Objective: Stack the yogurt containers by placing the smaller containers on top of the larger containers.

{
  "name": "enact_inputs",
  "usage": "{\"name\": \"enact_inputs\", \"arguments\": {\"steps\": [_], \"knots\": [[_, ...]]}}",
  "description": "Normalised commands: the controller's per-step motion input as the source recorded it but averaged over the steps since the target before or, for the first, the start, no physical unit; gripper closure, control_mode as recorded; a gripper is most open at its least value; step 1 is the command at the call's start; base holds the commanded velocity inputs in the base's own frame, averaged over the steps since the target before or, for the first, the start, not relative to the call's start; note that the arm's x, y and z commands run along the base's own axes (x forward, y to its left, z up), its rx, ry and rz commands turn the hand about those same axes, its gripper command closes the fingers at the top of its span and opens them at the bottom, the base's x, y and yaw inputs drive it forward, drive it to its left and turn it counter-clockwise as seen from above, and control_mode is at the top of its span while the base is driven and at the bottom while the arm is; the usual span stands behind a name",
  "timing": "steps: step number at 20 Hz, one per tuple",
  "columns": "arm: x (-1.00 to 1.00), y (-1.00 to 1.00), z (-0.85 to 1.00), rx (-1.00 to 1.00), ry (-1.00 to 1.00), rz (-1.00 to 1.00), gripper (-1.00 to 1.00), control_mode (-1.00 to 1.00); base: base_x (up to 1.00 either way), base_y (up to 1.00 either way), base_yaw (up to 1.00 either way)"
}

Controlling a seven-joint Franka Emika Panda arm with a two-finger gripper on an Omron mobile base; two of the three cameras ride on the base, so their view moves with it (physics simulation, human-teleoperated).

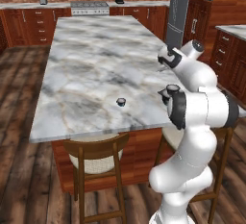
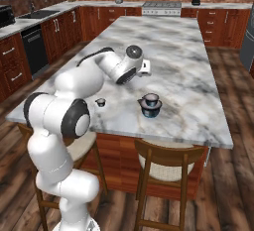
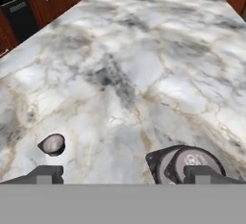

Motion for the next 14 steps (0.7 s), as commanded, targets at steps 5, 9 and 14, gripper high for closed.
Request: {"name": "enact_inputs", "arguments": {"steps": [5, 9, 14], "knots": [[-0.40, 0.61, -0.12, -0.24, 0.00, 0.12, -1.00, -1.00, 0.00, 0.00, 0.00], [-0.24, 0.70, -0.11, -0.26, 0.01, 0.13, -1.00, -1.00, 0.00, 0.00, 0.00], [0.01, 0.50, -0.02, -0.13, 0.08, 0.05, -1.00, -1.00, 0.00, 0.00, 0.00]]}}
